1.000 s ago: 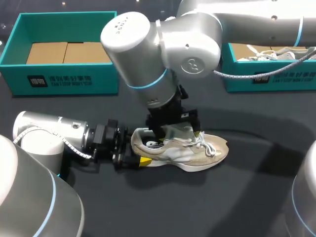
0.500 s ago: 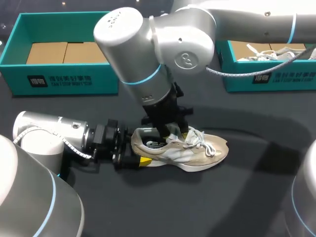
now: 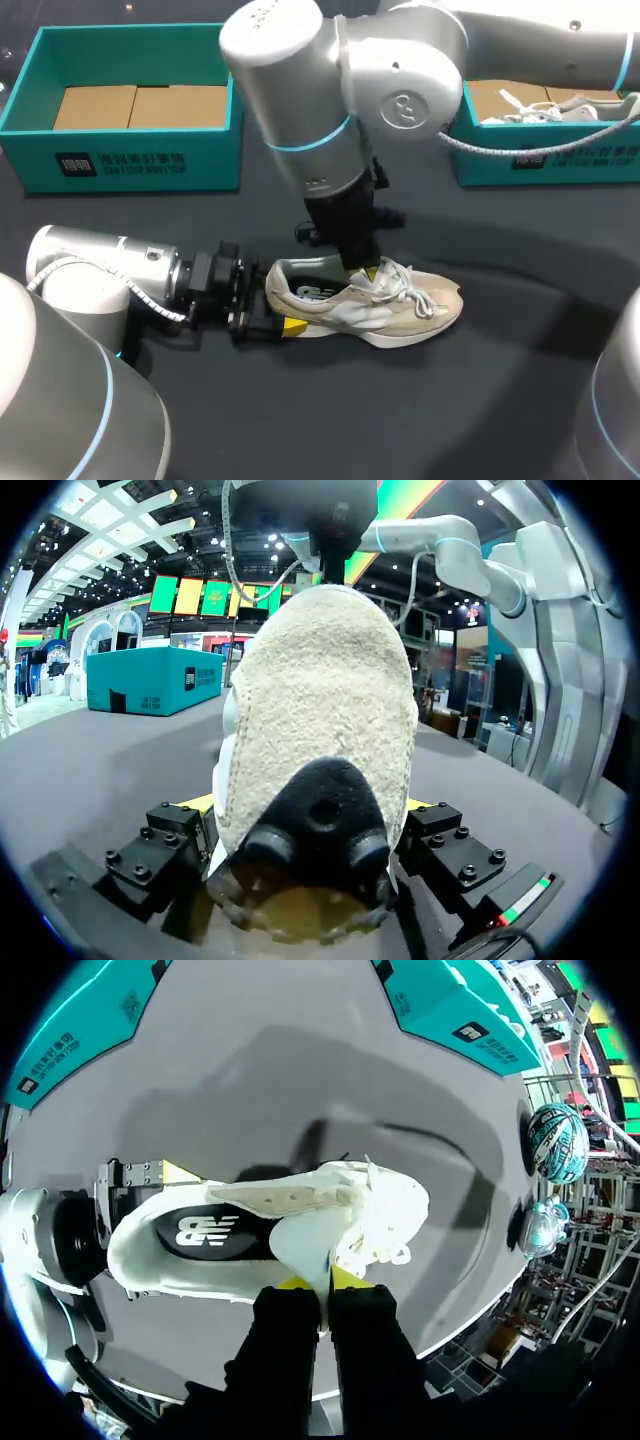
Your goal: Take the shoe out of the shoebox, open the shoe tongue, remove and reinsert the insole, then place the shoe into the shoebox
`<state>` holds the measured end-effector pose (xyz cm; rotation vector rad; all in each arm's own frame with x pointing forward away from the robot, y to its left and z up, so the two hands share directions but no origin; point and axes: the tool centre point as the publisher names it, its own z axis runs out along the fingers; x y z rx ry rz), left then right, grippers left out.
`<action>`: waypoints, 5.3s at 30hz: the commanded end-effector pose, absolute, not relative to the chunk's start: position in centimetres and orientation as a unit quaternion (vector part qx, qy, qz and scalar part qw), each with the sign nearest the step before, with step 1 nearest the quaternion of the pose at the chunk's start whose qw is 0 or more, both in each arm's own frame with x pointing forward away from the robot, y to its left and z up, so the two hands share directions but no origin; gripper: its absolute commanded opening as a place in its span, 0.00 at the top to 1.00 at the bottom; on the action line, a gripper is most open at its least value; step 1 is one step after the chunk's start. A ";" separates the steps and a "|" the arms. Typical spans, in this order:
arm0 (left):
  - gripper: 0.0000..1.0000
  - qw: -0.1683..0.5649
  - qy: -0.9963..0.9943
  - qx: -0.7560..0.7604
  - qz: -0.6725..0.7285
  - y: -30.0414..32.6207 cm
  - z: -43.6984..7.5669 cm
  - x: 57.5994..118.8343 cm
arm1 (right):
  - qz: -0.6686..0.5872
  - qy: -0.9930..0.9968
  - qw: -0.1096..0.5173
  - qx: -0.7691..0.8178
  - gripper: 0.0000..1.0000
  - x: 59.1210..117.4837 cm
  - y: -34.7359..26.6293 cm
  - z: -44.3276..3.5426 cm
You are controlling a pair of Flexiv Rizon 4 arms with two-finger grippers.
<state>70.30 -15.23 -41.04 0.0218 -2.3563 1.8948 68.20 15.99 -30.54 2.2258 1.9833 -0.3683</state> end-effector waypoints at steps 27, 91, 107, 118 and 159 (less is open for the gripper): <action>1.00 0.058 -0.778 0.008 0.625 -15.3 -41.4 70.3 | -0.085 0.625 0.026 0.776 1.00 68.2 11.4 -30.8; 1.00 0.058 -0.778 0.008 0.625 -15.3 -41.4 70.3 | -0.137 0.573 0.069 0.805 0.00 69.0 5.3 -31.1; 1.00 0.058 -0.778 0.008 0.625 -15.3 -41.4 70.3 | -0.088 0.711 0.102 0.690 0.00 69.0 10.1 -23.5; 1.00 0.058 -0.778 0.008 0.625 -15.3 -41.4 70.3 | -0.082 0.849 0.095 0.513 1.00 69.9 14.7 -22.3; 1.00 0.058 -0.778 0.008 0.625 -15.3 -41.4 70.3 | -0.040 0.985 0.094 0.140 1.00 69.0 21.1 -23.3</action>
